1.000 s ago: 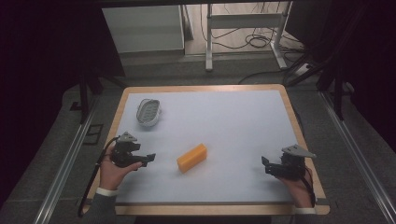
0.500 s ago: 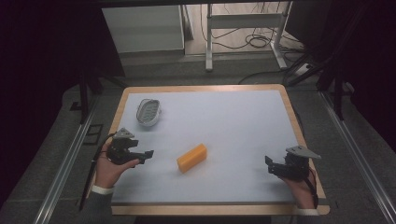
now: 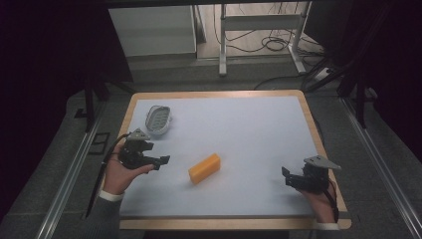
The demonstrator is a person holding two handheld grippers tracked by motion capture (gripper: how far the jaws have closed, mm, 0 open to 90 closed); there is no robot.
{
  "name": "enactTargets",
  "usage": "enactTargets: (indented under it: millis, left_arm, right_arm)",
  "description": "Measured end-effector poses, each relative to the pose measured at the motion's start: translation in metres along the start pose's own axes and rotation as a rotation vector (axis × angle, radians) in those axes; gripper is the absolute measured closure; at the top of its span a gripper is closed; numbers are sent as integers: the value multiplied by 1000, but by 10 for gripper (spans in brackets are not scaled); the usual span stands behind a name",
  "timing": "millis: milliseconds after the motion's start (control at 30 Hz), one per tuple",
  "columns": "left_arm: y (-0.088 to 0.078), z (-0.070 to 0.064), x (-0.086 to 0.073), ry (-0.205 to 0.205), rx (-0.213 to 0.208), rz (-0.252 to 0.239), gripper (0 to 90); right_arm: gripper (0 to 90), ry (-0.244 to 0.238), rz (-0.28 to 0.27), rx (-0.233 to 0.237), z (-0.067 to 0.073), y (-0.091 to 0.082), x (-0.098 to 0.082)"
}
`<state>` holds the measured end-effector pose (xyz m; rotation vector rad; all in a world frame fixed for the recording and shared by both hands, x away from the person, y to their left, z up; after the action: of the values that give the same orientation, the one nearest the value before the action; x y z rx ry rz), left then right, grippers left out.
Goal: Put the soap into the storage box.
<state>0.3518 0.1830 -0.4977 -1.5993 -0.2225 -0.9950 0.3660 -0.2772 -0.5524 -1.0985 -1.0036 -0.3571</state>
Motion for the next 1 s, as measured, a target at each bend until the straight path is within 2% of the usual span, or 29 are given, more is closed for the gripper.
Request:
enactTargets:
  millis: [167, 300, 633, 767, 1000]
  left_arm:
    - [0, -5, 5, 26, 8, -6, 188]
    - [1, -13, 9, 52, -3, -3, 186]
    - [10, -29, 18, 89, -28, 9, 184]
    - [14, -34, 22, 113, -17, 21, 184]
    - [18, -46, 26, 141, -27, 27, 183]
  right_arm:
    - [69, -2, 7, 2, 0, 1, -1]
    - [69, -2, 13, 0, 1, 2, -2]
    - [69, -6, 15, -7, 0, 2, -2]
    - [69, -5, 13, -7, 0, 2, -2]
    - [69, -9, 17, -10, 0, 2, -3]
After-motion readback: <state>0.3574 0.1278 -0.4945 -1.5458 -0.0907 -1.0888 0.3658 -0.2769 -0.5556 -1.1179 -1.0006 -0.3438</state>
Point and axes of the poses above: each handheld gripper's, and its own axes: y roughly forward along the jaws, x roughly out of its top, z roughly to its left, the point moved 8 cm from there along y, roughly forward along the jaws, and after that the axes turned 12 degrees about x, right-handed, at the moved point
